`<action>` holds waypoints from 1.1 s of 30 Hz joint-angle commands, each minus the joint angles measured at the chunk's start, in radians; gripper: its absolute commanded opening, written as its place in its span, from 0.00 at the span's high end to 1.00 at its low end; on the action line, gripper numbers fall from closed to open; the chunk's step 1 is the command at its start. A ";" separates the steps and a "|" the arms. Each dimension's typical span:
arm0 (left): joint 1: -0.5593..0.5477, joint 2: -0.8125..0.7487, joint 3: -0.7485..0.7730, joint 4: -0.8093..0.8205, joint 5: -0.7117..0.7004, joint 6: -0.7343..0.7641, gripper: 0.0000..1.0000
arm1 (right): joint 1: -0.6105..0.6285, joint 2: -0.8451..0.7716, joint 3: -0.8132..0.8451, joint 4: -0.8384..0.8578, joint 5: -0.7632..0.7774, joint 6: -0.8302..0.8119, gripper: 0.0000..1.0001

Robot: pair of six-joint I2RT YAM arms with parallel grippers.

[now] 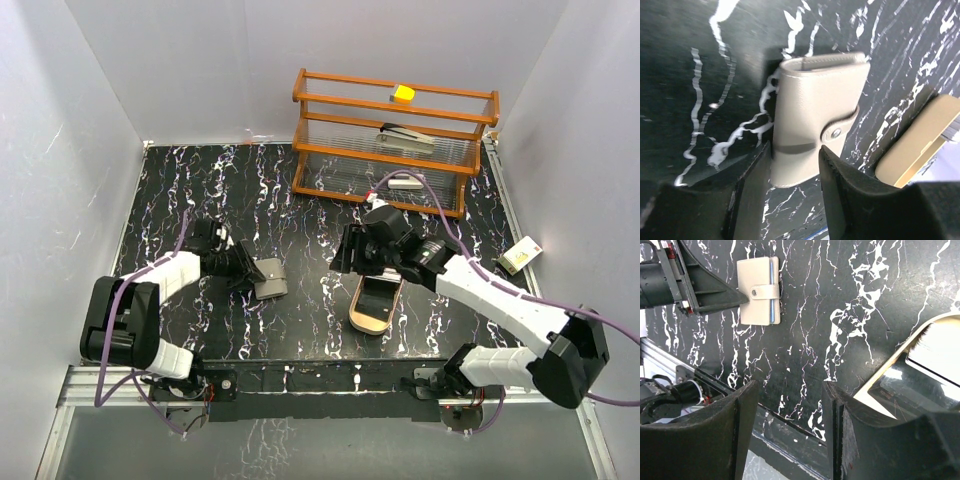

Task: Put the credit cards into the card holder
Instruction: Move the card holder to the center of the board, then open the card holder at the center of the board.

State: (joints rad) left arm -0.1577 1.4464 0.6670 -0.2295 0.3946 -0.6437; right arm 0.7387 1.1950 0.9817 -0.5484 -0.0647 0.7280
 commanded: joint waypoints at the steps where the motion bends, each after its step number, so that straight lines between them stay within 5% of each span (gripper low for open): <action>1: -0.059 -0.036 -0.042 0.082 0.114 -0.086 0.60 | 0.048 0.068 0.068 0.059 0.066 0.001 0.50; 13: -0.051 -0.163 -0.074 0.061 0.035 -0.177 0.58 | 0.174 0.328 0.230 0.101 0.179 -0.109 0.55; 22: 0.163 -0.194 -0.138 0.104 0.207 -0.206 0.55 | 0.227 0.524 0.371 0.173 0.225 -0.225 0.60; 33: 0.173 -0.134 -0.134 0.114 0.271 -0.159 0.51 | 0.254 0.735 0.523 0.182 0.208 -0.312 0.60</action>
State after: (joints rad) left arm 0.0113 1.2957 0.5346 -0.1081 0.5968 -0.8181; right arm 0.9825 1.9045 1.4250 -0.4179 0.1322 0.4667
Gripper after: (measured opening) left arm 0.491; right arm 0.403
